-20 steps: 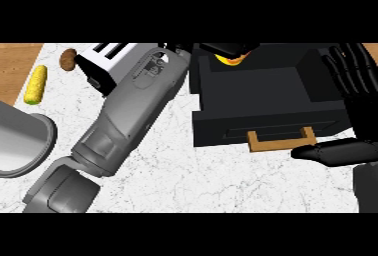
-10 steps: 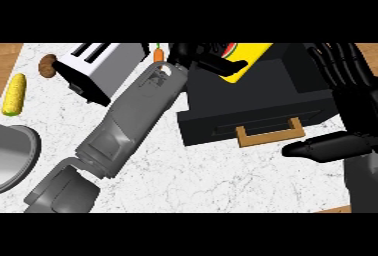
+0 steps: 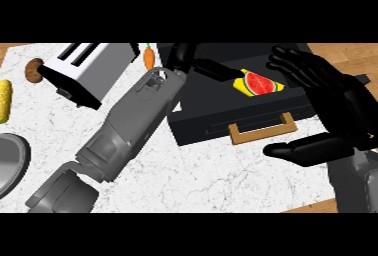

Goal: Pick up the cup, place it into the drawer and close the drawer

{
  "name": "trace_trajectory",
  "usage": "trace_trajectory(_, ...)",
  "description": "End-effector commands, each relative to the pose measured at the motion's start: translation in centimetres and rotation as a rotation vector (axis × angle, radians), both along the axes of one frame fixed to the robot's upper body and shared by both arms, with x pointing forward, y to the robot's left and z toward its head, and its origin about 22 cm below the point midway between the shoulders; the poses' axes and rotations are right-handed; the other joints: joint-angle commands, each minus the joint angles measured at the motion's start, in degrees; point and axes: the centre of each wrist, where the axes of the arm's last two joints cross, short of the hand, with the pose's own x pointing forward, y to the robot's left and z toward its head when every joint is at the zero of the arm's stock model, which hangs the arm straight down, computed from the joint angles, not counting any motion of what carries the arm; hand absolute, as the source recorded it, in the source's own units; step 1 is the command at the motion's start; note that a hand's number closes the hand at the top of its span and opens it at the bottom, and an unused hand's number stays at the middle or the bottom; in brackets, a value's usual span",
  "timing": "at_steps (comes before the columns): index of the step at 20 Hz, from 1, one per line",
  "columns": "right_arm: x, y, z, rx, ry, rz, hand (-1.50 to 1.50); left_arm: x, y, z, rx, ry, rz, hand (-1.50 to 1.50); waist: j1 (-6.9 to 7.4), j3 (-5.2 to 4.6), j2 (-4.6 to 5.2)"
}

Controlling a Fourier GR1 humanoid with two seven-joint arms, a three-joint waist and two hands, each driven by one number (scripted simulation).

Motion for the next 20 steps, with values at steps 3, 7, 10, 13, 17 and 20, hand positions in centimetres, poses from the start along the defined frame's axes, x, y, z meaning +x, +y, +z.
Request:
trace_trajectory(3, -0.4, 2.0, -0.9, -0.046, 0.043, 0.298, 1.5, -0.2, -0.4, 1.1, -0.202, -0.07, -0.023, -1.5, -0.25, -0.01, -0.38)
trace_trajectory(7, -0.7, 1.5, -1.1, -0.317, 0.119, 0.37, 1.5, -0.1, -0.3, 1.1, -0.254, -0.111, 0.038, -1.5, 1.8, -0.08, -1.04)
trace_trajectory(10, -0.7, 1.0, -1.2, -0.516, 0.16, 0.367, 1.5, 0.0, -0.3, 1.4, -0.283, -0.115, 0.053, -1.5, 3.75, -0.07, -1.22)
trace_trajectory(13, -0.8, 0.2, -2.6, -0.612, 0.192, 0.264, -1.5, 0.1, -0.7, 2.1, -0.292, -0.102, 0.061, -1.5, 6.52, 0.01, -1.72)
trace_trajectory(17, -2.2, 0.5, -4.2, -0.772, 0.108, 0.145, -1.5, 0.1, -0.1, 1.2, -0.315, -0.102, 0.078, -1.5, 8.39, 0.05, -2.0)
trace_trajectory(20, -1.7, 1.4, -7.9, -0.815, 0.148, 0.086, -1.5, -0.1, 0.7, -0.4, -0.356, -0.095, 0.057, -1.5, 10.66, 0.02, -2.18)
